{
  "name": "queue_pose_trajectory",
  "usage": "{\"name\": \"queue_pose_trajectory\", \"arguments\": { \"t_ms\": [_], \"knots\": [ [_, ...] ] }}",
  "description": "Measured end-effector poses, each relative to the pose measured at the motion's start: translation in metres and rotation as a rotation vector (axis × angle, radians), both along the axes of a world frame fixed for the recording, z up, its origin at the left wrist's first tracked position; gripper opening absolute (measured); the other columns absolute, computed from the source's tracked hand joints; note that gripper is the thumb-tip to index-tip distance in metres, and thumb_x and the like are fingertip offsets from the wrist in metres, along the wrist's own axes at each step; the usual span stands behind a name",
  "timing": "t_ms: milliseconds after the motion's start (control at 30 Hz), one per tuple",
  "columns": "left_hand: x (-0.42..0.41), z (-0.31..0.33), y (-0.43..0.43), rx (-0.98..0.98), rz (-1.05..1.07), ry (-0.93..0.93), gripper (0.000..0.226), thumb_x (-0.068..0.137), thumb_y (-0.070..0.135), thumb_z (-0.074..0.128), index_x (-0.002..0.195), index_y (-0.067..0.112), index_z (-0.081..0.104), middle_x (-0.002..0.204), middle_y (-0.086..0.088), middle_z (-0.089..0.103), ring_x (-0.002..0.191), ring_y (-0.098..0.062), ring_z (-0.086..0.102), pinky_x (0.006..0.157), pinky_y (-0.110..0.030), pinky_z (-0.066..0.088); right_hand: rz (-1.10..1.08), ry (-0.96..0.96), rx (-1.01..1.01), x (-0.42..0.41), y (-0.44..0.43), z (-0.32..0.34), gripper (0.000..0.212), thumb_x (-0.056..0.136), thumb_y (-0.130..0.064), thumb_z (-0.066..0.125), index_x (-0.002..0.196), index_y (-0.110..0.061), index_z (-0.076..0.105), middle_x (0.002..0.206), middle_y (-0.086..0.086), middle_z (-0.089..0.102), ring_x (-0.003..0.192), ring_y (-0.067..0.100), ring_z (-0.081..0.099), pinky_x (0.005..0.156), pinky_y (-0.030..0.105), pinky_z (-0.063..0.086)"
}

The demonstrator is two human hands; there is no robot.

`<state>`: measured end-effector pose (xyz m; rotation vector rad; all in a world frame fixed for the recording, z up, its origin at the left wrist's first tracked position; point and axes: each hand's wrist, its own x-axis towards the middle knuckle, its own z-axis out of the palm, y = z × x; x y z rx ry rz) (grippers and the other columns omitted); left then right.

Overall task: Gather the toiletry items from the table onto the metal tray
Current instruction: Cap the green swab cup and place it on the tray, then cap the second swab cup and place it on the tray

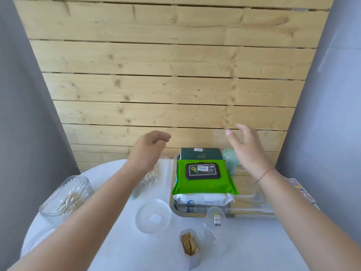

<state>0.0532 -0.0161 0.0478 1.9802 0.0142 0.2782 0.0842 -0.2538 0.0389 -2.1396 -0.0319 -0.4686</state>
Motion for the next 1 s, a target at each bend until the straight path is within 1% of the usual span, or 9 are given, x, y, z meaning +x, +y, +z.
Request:
{"name": "queue_pose_trajectory", "arguments": {
  "t_ms": [100,233,300,400,500,633,800,900,1000],
  "knots": [
    [-0.054,-0.012,0.024,-0.081,0.026,-0.036,0.036,0.087,0.0,0.043,0.094,0.024,0.069,0.096,0.006,0.07,0.092,-0.015,0.061,0.08,-0.023,0.045,0.162,-0.058,-0.063,-0.058,0.018,0.012,0.042,0.091,-0.04,0.05,0.13,-0.023,0.047,0.132,-0.011,0.045,0.129,0.005,0.039,0.104,0.023,0.028],
    [-0.108,-0.054,0.025,-0.127,-0.045,0.053,0.037,0.083,-0.001,0.053,0.097,0.031,0.064,0.104,0.01,0.067,0.103,-0.007,0.059,0.087,-0.019,0.045,0.314,0.07,-0.117,-0.113,0.024,-0.011,0.037,0.086,-0.039,0.058,0.123,-0.036,0.051,0.123,-0.021,0.051,0.12,-0.004,0.045,0.103,0.02,0.034],
    [-0.128,-0.082,0.016,-0.047,-0.177,0.109,0.048,0.072,0.012,0.063,0.11,0.04,0.055,0.119,0.012,0.059,0.116,-0.001,0.052,0.101,-0.017,0.04,0.308,0.139,-0.156,-0.127,0.02,-0.031,0.043,0.085,-0.028,0.063,0.126,-0.035,0.049,0.123,-0.023,0.049,0.122,-0.004,0.042,0.102,0.011,0.031],
    [-0.15,-0.117,0.001,0.017,-0.318,0.227,0.08,0.072,0.015,0.07,0.138,0.037,0.032,0.136,0.018,0.037,0.129,-0.002,0.035,0.086,0.006,0.032,0.329,0.301,-0.107,-0.147,0.016,-0.061,0.065,0.079,-0.013,0.06,0.134,-0.038,0.036,0.142,-0.015,0.037,0.134,0.0,0.029,0.105,0.018,0.024],
    [-0.148,-0.129,-0.01,0.114,-0.332,0.234,0.09,0.076,0.01,0.068,0.148,0.029,0.018,0.139,0.018,0.027,0.135,-0.003,0.026,0.087,-0.004,0.034,0.358,0.361,-0.113,-0.155,0.01,-0.074,0.079,0.078,-0.003,0.058,0.142,-0.036,0.026,0.146,-0.021,0.022,0.134,-0.005,0.02,0.097,0.008,0.023],
    [-0.149,-0.136,-0.009,0.186,-0.281,0.209,0.085,0.078,0.008,0.065,0.148,0.024,0.019,0.146,0.009,0.03,0.138,-0.006,0.026,0.098,-0.012,0.03,0.398,0.373,-0.203,-0.157,0.008,-0.089,0.088,0.076,0.0,0.062,0.145,-0.036,0.021,0.144,-0.023,0.02,0.132,-0.009,0.018,0.092,-0.004,0.018],
    [-0.146,-0.133,0.009,0.18,-0.174,0.075,0.068,0.081,0.003,0.057,0.142,0.022,0.035,0.138,0.006,0.042,0.123,-0.003,0.04,0.093,-0.007,0.028,0.362,0.319,-0.214,-0.152,0.02,-0.098,0.076,0.078,-0.014,0.071,0.137,-0.041,0.031,0.137,-0.017,0.033,0.126,-0.002,0.029,0.099,0.018,0.023],
    [-0.137,-0.126,0.016,0.068,-0.028,-0.029,0.06,0.08,0.003,0.062,0.134,0.022,0.043,0.129,0.005,0.046,0.115,-0.005,0.046,0.098,-0.02,0.038,0.319,0.294,-0.184,-0.151,0.019,-0.097,0.067,0.075,-0.02,0.074,0.128,-0.044,0.041,0.133,-0.017,0.042,0.126,0.003,0.038,0.098,0.022,0.029],
    [-0.108,-0.122,0.033,-0.01,0.234,-0.086,0.072,0.076,0.011,0.072,0.138,0.016,0.037,0.13,0.002,0.039,0.124,-0.015,0.04,0.104,-0.03,0.035,0.223,0.229,-0.087,-0.153,0.019,-0.091,0.062,0.072,-0.021,0.077,0.123,-0.04,0.048,0.13,-0.016,0.049,0.12,0.006,0.048,0.092,0.025,0.034]
  ]
}}
